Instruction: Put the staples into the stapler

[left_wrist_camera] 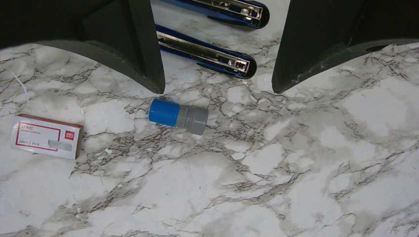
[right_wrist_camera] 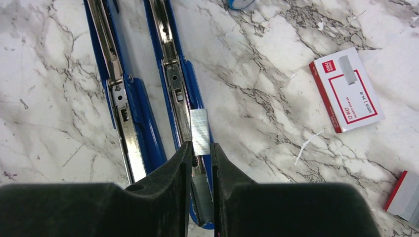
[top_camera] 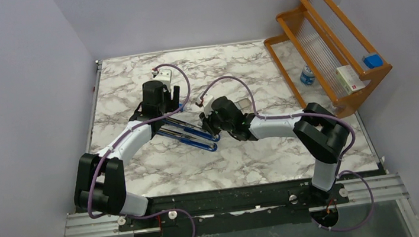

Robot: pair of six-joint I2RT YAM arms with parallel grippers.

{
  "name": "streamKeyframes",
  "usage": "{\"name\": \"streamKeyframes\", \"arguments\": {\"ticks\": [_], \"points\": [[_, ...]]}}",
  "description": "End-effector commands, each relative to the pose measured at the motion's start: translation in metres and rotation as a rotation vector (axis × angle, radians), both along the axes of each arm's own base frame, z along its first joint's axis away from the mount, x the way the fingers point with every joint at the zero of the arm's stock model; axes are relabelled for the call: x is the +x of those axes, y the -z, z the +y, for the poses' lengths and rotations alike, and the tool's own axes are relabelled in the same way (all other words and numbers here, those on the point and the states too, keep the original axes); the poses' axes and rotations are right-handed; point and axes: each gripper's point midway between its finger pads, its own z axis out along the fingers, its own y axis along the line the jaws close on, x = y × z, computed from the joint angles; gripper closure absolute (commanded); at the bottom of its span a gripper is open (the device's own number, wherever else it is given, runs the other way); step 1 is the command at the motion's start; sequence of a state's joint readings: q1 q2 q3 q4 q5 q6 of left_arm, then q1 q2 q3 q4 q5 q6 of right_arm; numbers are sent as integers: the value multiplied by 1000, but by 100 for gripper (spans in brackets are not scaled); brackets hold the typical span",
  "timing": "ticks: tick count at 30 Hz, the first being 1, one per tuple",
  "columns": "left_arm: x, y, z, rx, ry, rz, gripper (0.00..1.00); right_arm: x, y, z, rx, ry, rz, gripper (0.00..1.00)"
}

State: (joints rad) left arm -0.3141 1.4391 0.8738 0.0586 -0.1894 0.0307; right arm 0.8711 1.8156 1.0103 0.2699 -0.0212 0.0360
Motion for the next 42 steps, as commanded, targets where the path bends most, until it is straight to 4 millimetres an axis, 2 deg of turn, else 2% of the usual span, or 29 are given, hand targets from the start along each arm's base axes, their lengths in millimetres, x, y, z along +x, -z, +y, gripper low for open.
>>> {"name": "streamKeyframes", "arguments": {"ticks": [1,12,28,42], "points": [[0,-6,-1,-16,12,-24,18,0,6,-7,-48,15,-5,79],[0,-7,-1,-17,12,-26,18,-9,11,5,-36,-59,39,79],[0,-6,0,-18,11,-25,18,-12,10,7,-45,-87,48,79],[0,-7,-1,-19,14,-26,18,-12,18,3,-95,-78,79,79]]}}
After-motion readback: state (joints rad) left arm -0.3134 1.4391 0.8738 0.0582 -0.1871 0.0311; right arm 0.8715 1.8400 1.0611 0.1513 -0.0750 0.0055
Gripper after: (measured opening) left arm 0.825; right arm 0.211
